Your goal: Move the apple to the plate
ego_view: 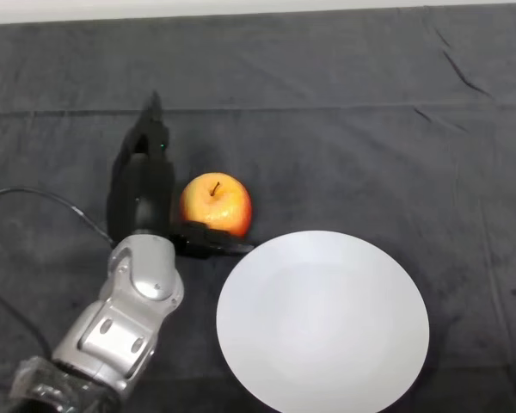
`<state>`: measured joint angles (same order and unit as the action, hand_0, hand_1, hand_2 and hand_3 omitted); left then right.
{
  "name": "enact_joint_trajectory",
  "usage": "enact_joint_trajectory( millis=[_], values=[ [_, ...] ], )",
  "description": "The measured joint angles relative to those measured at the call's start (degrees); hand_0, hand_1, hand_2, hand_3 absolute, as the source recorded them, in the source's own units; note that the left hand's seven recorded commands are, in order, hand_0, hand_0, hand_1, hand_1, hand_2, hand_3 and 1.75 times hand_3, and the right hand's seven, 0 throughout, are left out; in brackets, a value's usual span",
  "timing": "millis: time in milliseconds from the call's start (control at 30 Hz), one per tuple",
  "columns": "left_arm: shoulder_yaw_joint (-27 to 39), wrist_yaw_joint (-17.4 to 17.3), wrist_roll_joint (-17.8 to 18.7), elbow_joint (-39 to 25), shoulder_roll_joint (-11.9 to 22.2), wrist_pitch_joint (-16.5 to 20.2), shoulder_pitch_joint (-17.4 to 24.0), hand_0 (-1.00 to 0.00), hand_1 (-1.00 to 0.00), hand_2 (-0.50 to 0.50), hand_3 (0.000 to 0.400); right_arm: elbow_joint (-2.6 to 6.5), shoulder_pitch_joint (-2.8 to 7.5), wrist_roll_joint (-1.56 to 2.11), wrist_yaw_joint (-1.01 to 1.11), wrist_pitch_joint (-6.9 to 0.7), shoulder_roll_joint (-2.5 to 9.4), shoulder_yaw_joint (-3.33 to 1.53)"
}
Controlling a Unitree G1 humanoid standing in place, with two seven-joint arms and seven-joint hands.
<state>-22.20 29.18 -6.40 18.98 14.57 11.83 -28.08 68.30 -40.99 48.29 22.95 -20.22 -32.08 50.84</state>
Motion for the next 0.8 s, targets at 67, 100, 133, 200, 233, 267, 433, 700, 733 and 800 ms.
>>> enact_joint_trajectory(
  millis=[67,100,133,200,233,267,433,700,733,800],
  values=[
    [0.0,0.0,0.8,0.8,-0.3,-0.5,-0.4,0.0,0.0,0.0,0.0,0.0,0.0,0.0,0.0,0.0,0.0,0.0],
    [0.0,0.0,1.0,1.0,-0.3,-0.7,-0.4,0.0,0.0,0.0,0.0,0.0,0.0,0.0,0.0,0.0,0.0,0.01],
    [-0.1,0.0,1.2,1.5,-0.3,-1.0,-0.5,0.0,0.0,0.0,0.0,0.0,0.0,0.0,0.0,0.0,0.0,0.01],
    [-0.7,-0.1,1.7,2.4,-0.3,-1.5,-0.6,0.0,0.0,0.0,0.0,0.0,0.0,0.0,0.0,0.0,0.0,0.01],
    [-1.1,-0.2,1.9,2.6,-0.3,-1.6,-0.6,0.0,0.0,0.0,0.0,0.0,0.0,0.0,0.0,0.0,0.0,0.01],
    [-1.5,-0.4,2.3,2.8,-0.3,-1.9,-0.6,0.0,0.0,0.0,0.0,0.0,0.0,0.0,0.0,0.0,0.0,0.01],
    [-1.6,-1.0,3.0,3.0,-0.2,-2.7,-0.7,0.0,0.0,0.0,0.0,0.0,0.0,0.0,0.0,0.0,0.0,0.0],
    [-2.3,-1.9,3.6,4.2,-0.1,-3.2,-2.2,-1.0,-1.0,0.0,0.4,0.0,0.0,0.0,0.0,0.0,0.0,0.01],
    [-2.3,-1.9,3.6,4.2,-0.1,-3.2,-2.3,-1.0,-1.0,0.0,0.4,0.0,0.0,0.0,0.0,0.0,0.0,0.01],
    [-2.3,-1.9,3.6,4.2,-0.1,-3.2,-2.3,-1.0,-1.0,0.0,0.4,0.0,0.0,0.0,0.0,0.0,0.0,0.01]
  ],
)
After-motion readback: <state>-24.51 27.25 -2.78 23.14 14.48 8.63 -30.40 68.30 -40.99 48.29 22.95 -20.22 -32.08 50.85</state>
